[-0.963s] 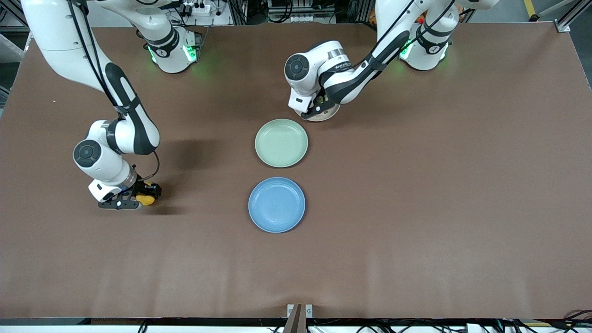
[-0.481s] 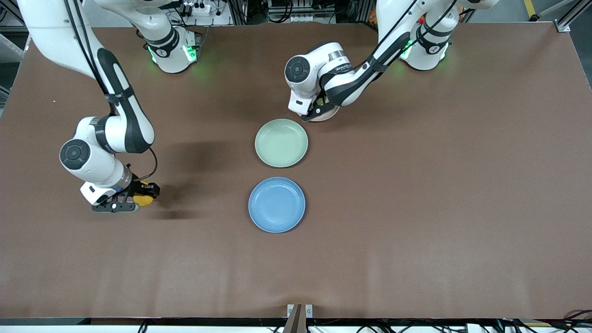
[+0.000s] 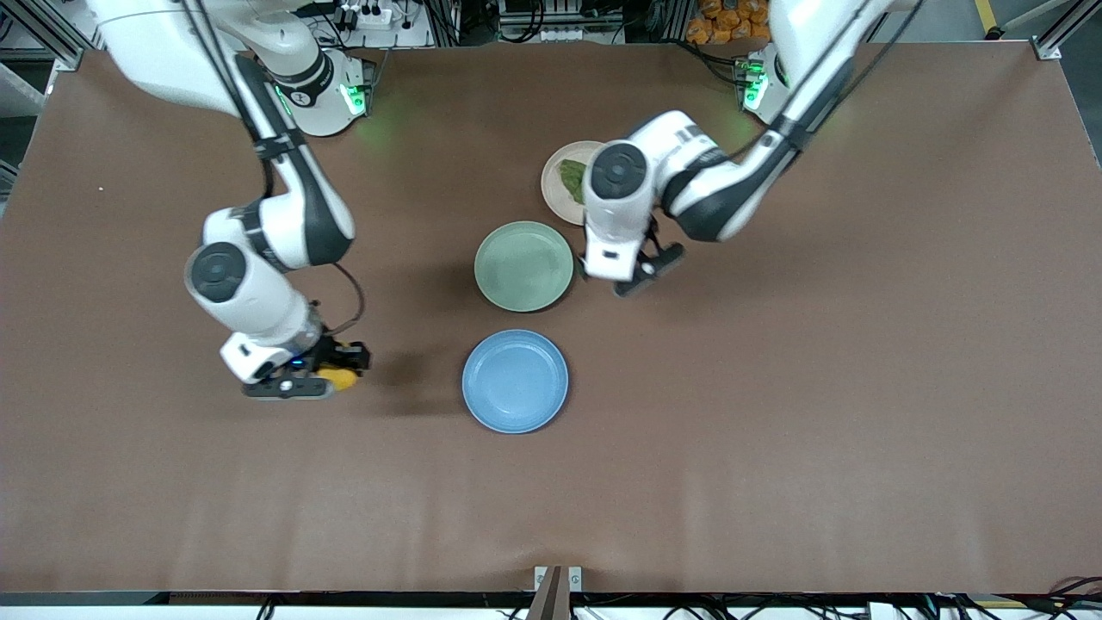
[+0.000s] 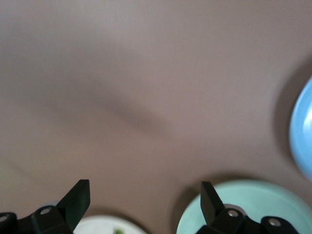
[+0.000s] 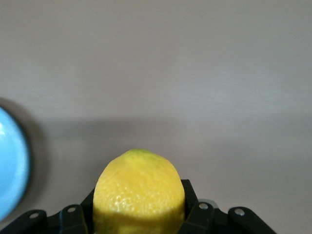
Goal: Place lemon and lettuce in plates
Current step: 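Release the lettuce onto the cream plate while the right gripper carries the lemon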
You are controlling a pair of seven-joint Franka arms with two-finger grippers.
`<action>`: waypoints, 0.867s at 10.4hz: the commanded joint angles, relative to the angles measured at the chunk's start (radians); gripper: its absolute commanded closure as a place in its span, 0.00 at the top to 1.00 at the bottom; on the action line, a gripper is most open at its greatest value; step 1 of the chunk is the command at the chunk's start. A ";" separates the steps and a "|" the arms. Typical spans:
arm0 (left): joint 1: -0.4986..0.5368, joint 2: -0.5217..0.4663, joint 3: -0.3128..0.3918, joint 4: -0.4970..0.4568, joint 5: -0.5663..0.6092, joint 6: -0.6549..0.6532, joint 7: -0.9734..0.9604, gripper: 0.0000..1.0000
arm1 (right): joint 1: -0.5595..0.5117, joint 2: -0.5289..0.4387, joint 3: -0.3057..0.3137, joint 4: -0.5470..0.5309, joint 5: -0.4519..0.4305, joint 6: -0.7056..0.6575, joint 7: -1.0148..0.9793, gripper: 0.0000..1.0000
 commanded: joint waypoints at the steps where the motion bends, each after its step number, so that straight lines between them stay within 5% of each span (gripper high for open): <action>1: 0.092 0.003 -0.008 0.078 0.085 -0.024 0.024 1.00 | 0.111 0.157 -0.005 0.213 0.011 -0.006 0.166 0.24; 4: 0.189 0.002 -0.008 0.121 0.092 -0.024 0.162 1.00 | 0.232 0.290 -0.007 0.356 0.003 0.035 0.288 0.24; 9: 0.330 -0.034 -0.008 0.109 0.089 -0.093 0.414 1.00 | 0.328 0.389 -0.010 0.358 0.000 0.239 0.398 0.30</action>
